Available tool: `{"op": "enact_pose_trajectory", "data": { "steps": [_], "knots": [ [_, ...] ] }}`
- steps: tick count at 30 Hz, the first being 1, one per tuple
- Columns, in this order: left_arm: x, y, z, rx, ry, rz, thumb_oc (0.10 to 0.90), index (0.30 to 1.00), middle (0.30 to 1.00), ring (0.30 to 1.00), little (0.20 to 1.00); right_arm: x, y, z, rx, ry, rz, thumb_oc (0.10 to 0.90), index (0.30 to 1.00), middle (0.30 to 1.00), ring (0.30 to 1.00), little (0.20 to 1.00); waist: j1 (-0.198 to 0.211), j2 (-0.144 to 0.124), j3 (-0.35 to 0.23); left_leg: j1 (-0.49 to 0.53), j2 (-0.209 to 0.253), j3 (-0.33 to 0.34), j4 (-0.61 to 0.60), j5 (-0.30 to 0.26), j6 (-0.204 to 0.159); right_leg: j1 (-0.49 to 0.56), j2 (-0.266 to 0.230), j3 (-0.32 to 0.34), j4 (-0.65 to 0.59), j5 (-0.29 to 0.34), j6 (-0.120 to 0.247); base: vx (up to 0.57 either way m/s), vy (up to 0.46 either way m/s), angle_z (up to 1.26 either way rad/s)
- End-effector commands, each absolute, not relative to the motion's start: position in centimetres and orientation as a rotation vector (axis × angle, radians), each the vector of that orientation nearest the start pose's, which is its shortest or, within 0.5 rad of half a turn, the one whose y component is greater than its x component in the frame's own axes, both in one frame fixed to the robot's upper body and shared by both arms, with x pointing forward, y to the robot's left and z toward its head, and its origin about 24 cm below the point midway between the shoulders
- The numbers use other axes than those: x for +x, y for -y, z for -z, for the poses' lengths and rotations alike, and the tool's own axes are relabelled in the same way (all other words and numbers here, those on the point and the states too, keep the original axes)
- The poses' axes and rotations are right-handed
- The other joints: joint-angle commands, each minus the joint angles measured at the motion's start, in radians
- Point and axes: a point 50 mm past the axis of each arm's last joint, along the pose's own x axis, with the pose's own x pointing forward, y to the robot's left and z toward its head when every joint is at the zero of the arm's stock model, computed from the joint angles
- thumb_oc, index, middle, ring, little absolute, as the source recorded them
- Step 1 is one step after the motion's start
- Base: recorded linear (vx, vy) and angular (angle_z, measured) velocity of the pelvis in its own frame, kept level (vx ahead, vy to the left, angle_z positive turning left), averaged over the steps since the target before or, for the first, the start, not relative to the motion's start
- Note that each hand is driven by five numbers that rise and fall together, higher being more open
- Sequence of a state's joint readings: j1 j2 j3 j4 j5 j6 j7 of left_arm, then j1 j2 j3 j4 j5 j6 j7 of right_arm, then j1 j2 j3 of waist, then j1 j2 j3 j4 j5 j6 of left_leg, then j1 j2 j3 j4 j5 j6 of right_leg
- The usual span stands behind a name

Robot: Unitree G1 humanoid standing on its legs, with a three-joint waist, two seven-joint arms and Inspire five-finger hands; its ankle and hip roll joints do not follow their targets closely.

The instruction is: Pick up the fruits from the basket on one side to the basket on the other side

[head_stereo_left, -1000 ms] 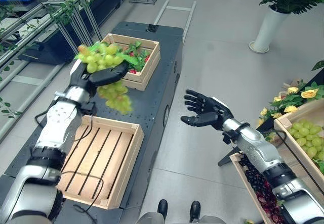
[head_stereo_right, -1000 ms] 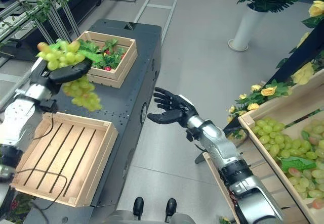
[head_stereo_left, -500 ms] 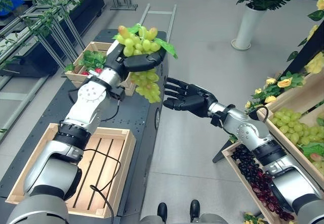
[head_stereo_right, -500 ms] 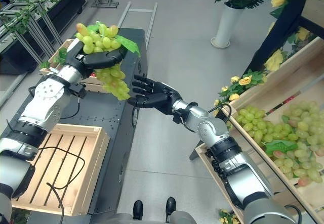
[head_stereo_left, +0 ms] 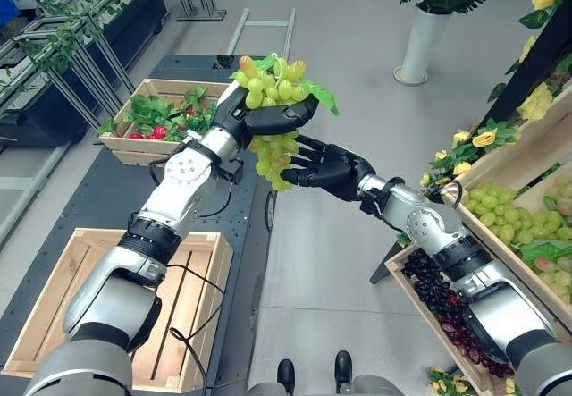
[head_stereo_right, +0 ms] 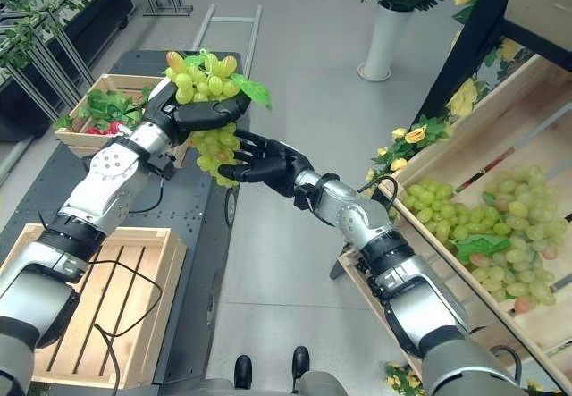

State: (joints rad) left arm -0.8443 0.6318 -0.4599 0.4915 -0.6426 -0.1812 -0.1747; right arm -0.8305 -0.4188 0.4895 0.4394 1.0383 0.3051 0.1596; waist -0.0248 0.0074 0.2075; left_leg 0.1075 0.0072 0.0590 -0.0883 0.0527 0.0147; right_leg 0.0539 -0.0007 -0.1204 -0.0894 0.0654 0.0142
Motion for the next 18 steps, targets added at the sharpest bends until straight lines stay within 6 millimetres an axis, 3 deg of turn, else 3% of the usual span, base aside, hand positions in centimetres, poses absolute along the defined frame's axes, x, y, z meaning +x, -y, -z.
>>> {"op": "enact_pose_trajectory", "data": {
  "steps": [1, 18],
  "knots": [
    [38.3, -14.5, -24.7, 0.125, 0.498, 0.456, 0.400, 0.300, 0.300, 0.300, 0.300, 37.1, 6.8, -16.1, 0.414, -0.114, -0.689, 0.800, 0.900, 0.900, 0.900, 0.900, 0.025, -0.007, -0.242, -0.024, -0.046, 0.000, 0.001, -0.069, -0.001, 0.017, -0.027, -0.005, 0.002, -0.038, 0.012, 0.00, 0.000, 0.00],
    [37.4, -10.8, -25.0, -0.069, 0.486, 0.636, 0.400, 0.300, 0.300, 0.300, 0.300, 38.2, 5.7, -17.1, 0.290, -0.088, -0.589, 0.800, 0.900, 0.900, 0.900, 0.900, 0.042, -0.014, -0.246, -0.023, -0.046, -0.011, 0.001, -0.071, 0.003, 0.020, -0.024, -0.003, 0.002, -0.039, 0.007, 0.00, 0.000, 0.00]
  ]
}}
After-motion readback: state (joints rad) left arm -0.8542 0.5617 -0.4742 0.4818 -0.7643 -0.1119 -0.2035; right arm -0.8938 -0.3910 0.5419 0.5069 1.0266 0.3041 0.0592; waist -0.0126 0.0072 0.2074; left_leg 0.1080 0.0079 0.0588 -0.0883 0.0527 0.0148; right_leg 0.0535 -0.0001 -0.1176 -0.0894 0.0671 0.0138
